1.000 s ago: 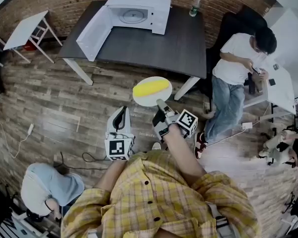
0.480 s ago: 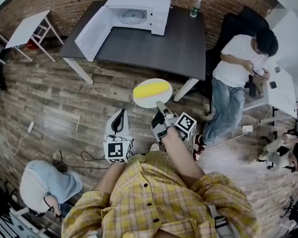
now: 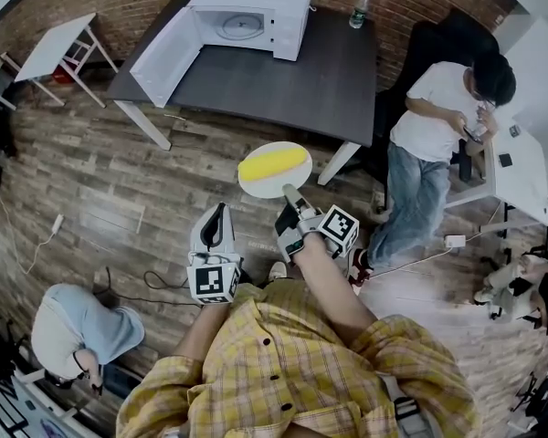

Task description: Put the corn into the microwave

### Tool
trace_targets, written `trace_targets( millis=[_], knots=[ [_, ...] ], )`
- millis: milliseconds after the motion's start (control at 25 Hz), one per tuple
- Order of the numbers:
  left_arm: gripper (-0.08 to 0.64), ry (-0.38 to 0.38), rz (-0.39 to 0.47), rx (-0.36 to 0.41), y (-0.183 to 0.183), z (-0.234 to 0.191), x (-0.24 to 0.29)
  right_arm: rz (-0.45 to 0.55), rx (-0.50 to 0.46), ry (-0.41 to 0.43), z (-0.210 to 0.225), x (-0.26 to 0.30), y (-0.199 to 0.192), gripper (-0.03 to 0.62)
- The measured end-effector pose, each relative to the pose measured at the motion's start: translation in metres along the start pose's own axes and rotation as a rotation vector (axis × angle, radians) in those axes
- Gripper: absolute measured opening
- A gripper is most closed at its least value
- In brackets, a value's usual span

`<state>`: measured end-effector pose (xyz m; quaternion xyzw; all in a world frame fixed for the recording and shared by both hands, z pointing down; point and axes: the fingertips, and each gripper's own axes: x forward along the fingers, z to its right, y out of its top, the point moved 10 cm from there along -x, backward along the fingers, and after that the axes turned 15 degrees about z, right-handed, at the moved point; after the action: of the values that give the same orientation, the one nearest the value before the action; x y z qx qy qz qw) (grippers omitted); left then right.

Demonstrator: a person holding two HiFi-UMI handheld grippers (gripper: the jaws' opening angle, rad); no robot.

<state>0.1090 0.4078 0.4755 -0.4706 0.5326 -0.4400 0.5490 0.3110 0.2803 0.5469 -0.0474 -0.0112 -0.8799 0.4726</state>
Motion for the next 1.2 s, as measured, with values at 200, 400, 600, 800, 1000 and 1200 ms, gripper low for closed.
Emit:
trace_targets(
  millis=[200, 400, 600, 800, 1000, 1200],
  knots=[
    [-0.003, 0.014, 0.002, 0.002, 0.000, 0.006, 0.005, -0.010, -0.009, -0.002, 0.000, 0.001, 0.009, 0.025],
    [-0.003, 0.020, 0.006, 0.009, -0.004, 0.005, 0.018, -0.012, -0.008, 0.017, -0.002, 0.016, 0.013, 0.025],
    [-0.003, 0.027, 0.017, 0.004, -0.012, -0.016, 0.038, -0.027, -0.023, 0.015, -0.004, 0.048, 0.008, 0.025],
    [-0.003, 0.041, 0.021, -0.029, -0.027, -0.048, 0.075, -0.027, -0.048, 0.004, -0.013, 0.090, 0.010, 0.025],
    [-0.003, 0.025, 0.025, -0.027, -0.038, -0.077, 0.119, -0.004, -0.013, 0.005, -0.017, 0.136, 0.011, 0.025],
    [-0.003, 0.005, 0.019, -0.031, -0.043, -0.118, 0.165, 0.006, 0.000, -0.008, -0.020, 0.190, 0.005, 0.025]
  ],
)
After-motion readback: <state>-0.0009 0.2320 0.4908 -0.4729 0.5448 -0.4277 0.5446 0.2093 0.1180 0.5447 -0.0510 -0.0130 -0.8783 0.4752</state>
